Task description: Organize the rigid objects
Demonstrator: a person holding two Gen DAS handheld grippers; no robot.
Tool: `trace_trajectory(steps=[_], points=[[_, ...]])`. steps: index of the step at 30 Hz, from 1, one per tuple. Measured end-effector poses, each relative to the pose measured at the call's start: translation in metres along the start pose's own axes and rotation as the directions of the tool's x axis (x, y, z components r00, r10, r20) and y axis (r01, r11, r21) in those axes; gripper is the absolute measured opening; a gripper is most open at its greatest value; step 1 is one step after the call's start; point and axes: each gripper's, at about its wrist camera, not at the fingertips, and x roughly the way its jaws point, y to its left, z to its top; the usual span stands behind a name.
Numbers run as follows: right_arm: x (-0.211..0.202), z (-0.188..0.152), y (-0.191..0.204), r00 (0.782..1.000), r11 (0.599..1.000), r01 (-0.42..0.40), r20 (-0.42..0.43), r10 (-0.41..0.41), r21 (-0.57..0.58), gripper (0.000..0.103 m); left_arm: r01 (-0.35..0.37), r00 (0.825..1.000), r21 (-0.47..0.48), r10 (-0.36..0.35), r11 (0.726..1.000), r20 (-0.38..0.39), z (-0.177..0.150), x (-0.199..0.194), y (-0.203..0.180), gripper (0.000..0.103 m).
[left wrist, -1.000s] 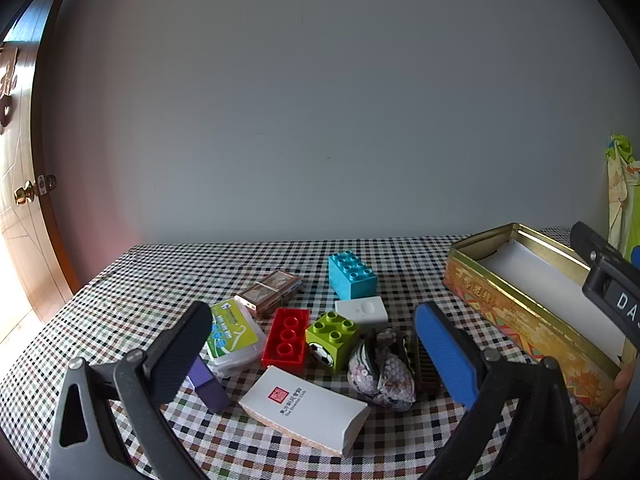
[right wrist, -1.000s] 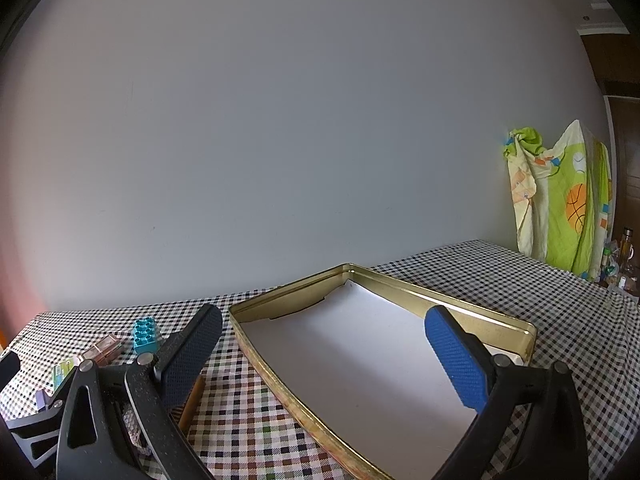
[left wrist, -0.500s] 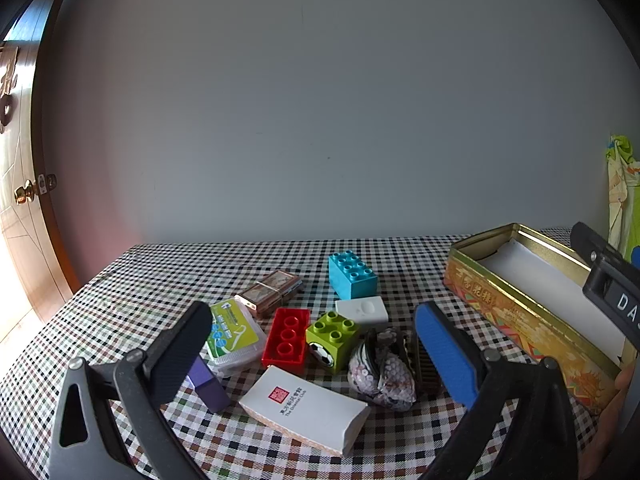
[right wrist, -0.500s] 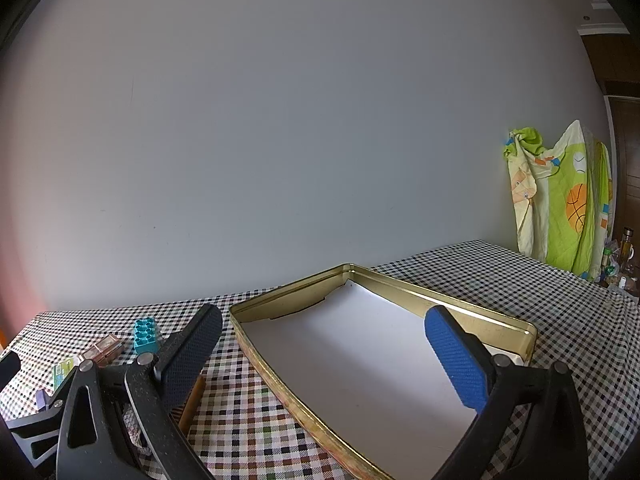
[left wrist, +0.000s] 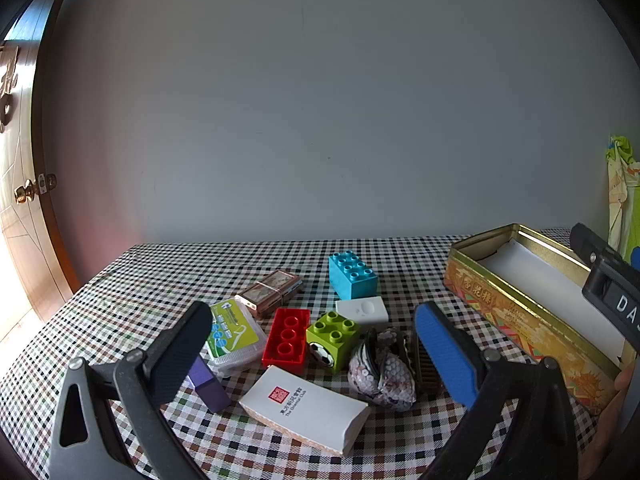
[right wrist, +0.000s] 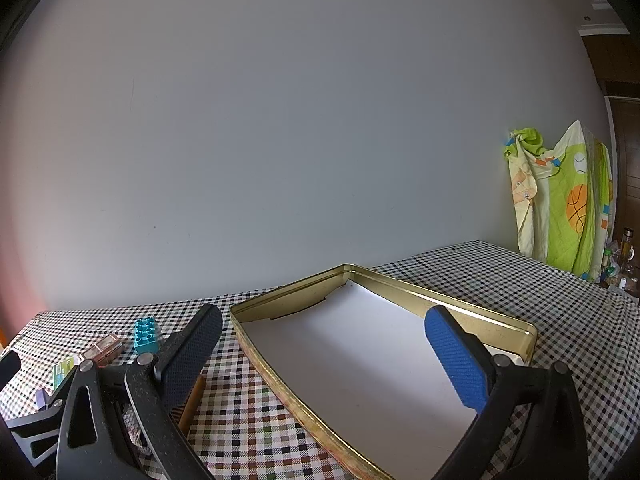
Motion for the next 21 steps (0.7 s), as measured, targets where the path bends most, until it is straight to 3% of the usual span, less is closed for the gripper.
trace_trajectory(steps=[21], points=[[0.0010,0.0016,0.0005,1.000,1.000,-0.003,-0.004,0.003,-0.003,0.103,-0.002,1.000,-0.007,0.002,1.000,-0.006,0.0000,0.0010,0.0015,0.103]])
